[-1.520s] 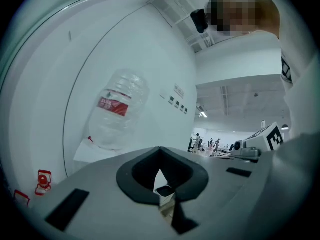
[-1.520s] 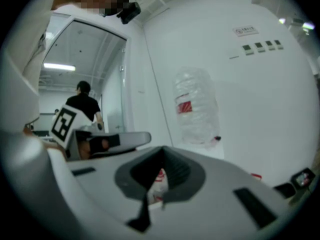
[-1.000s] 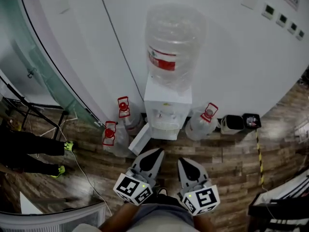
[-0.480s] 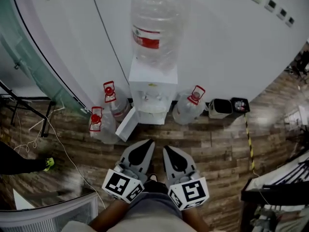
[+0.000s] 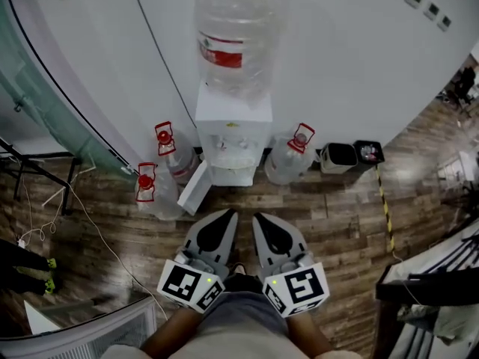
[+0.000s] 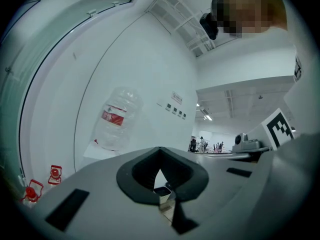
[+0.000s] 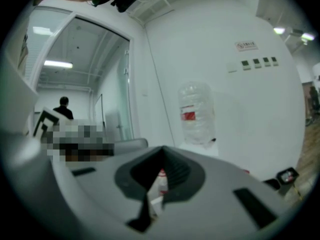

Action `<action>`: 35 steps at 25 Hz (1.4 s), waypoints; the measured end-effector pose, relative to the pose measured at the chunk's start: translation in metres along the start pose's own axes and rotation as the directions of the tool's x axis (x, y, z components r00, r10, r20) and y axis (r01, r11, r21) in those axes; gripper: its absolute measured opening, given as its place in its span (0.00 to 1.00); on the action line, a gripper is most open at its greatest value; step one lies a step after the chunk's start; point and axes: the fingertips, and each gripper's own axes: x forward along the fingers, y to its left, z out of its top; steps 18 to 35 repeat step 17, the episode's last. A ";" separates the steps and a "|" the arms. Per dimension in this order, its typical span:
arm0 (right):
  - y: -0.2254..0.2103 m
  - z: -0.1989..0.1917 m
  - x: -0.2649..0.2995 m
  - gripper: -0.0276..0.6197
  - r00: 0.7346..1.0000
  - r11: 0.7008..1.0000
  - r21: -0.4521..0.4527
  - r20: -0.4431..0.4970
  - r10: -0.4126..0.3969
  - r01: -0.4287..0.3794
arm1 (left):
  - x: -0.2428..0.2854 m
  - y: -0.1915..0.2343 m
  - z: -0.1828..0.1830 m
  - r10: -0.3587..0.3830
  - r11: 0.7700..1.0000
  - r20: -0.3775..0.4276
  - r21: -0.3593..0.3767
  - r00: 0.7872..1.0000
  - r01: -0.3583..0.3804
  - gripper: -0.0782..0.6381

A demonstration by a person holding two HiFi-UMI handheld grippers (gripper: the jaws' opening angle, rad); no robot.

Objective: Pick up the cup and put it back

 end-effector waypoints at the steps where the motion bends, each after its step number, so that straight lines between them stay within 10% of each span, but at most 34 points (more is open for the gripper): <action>1: 0.001 0.001 0.002 0.08 1.000 1.000 0.002 -0.001 0.005 -0.005 | 0.000 0.001 0.002 -0.001 1.000 -0.001 0.000 1.000 0.001 0.12; 35: 0.000 0.027 0.013 0.08 0.993 0.990 -0.078 -0.019 0.114 -0.115 | 0.005 0.016 0.023 0.018 1.000 0.036 0.002 0.999 -0.018 0.12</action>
